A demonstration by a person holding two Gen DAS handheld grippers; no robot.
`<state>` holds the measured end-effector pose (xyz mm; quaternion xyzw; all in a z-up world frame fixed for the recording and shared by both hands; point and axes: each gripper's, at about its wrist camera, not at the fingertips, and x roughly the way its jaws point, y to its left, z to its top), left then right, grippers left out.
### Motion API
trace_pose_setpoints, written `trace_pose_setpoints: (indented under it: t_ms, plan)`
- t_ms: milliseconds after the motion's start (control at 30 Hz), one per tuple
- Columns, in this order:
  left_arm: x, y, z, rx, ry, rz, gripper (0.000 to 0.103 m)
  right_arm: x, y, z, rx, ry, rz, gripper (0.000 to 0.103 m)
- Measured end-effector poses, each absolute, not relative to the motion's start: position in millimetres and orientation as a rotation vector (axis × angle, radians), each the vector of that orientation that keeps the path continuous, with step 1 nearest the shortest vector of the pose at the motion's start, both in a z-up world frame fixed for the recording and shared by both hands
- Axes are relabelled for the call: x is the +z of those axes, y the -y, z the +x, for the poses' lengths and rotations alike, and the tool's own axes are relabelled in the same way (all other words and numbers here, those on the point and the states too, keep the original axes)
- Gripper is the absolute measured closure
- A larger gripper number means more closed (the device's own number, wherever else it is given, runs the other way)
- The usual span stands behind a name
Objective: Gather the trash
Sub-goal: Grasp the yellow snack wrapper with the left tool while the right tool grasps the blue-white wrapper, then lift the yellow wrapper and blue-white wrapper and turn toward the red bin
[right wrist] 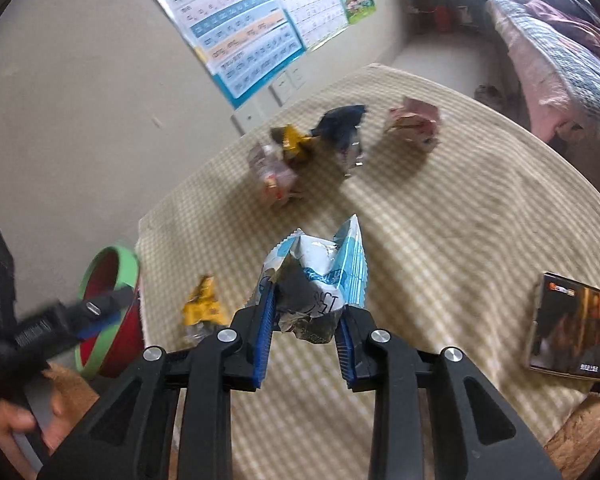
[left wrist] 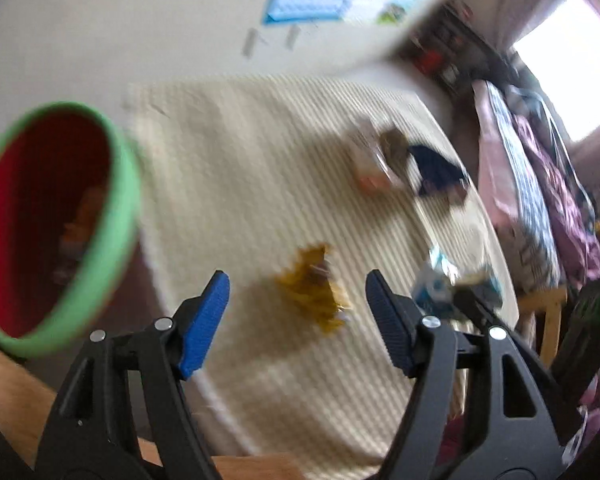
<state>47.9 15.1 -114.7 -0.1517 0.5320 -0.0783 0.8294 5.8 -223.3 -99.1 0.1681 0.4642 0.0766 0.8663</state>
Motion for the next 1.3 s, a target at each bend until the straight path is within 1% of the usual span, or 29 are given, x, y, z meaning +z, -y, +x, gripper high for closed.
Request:
trace_pose_setpoints:
  t_ms: [133,200,267,367,400,467,500,533,567,867,1000,1300]
  plan:
    - [-136,15,57,-0.188,-1.184,-0.277,0.037,-111,240,13,0.143,-0.991,0.438,0.075]
    - [-145,19,62,-0.178,-1.205,-0.278,0.042,-113,245,14,0.144,-0.993,0.462,0.075]
    - [-152,22,66,-0.164,-1.221,-0.282,0.044,-112,246,13,0.152,-0.993,0.463,0.075]
    - [-163,23,67,-0.158,-1.252,-0.283,0.053,-109,241,13,0.165,-0.985,0.446,0.074]
    - [-166,24,67,-0.16,-1.26,-0.284,0.058,-108,240,13,0.169,-0.983,0.44,0.074]
    - [-171,25,64,-0.165,-1.271,-0.281,0.066,-107,238,13,0.175,-0.98,0.432,0.074]
    - [-172,25,63,-0.169,-1.275,-0.283,0.074,-107,237,13,0.178,-0.979,0.431,0.074]
    - [-173,24,62,-0.176,-1.282,-0.29,0.078,-107,237,14,0.181,-0.98,0.429,0.074]
    - [-172,23,61,-0.182,-1.285,-0.298,0.079,-107,236,14,0.183,-0.981,0.427,0.074]
    - [-162,23,51,-0.197,-1.224,-0.235,0.079,-107,230,14,0.189,-0.982,0.418,0.074]
    - [-166,27,52,-0.201,-1.235,-0.22,0.074,-108,230,14,0.19,-0.985,0.422,0.074]
    - [-166,24,51,-0.198,-1.232,-0.224,0.075,-109,231,14,0.188,-0.985,0.429,0.074]
